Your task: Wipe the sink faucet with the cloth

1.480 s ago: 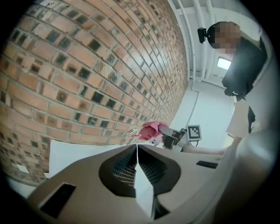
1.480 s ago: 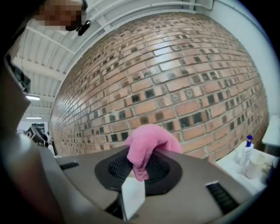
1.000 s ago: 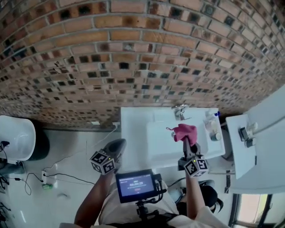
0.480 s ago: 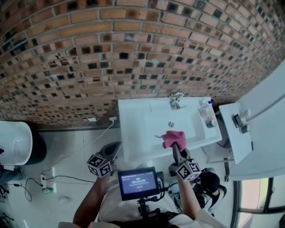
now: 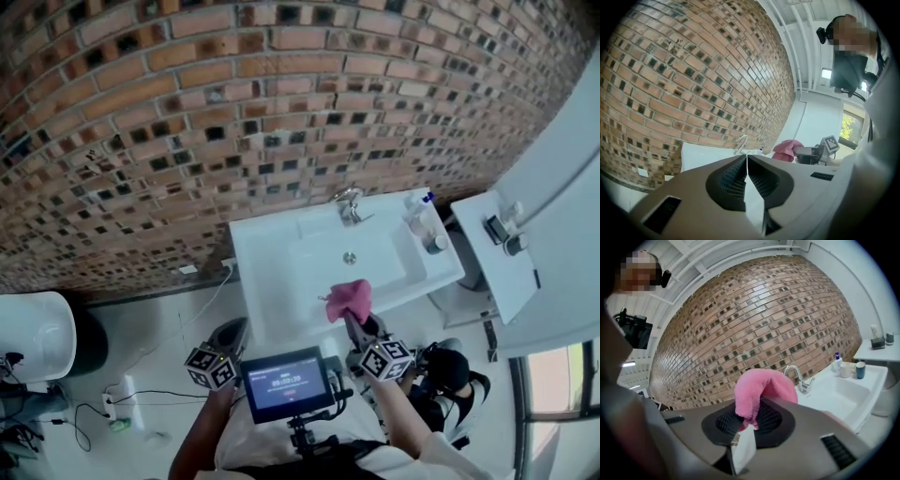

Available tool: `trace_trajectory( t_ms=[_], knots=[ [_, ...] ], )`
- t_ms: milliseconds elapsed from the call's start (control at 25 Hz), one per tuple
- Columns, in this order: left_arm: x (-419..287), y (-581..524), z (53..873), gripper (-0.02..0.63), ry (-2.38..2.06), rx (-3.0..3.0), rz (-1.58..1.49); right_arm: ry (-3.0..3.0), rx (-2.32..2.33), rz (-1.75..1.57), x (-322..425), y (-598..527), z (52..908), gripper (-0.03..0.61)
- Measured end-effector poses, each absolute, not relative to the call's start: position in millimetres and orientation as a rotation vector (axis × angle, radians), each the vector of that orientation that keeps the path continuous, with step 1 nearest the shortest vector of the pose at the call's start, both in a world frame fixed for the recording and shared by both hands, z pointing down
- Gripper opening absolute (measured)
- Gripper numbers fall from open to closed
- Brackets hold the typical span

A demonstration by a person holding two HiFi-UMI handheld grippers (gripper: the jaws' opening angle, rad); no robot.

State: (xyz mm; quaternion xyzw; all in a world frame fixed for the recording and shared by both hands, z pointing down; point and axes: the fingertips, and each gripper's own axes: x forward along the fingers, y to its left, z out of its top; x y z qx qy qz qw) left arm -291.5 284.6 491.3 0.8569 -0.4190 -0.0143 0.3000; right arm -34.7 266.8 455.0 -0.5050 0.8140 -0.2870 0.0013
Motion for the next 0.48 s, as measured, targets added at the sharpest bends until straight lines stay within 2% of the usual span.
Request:
trace_trajectory(
  t_ms=[200, 480],
  knots=[
    [-246.2, 289.4, 491.8, 0.002, -1.046, 2.306, 0.039, 2.484, -1.515, -0.962, -10.7, 271.6, 451.9, 0.072],
    [-201.6, 288.0, 495.0, 0.002, -0.979, 2.349, 0.154, 2.528, -1.544, -0.877, 18.0, 282.9, 450.2, 0.072]
  ],
)
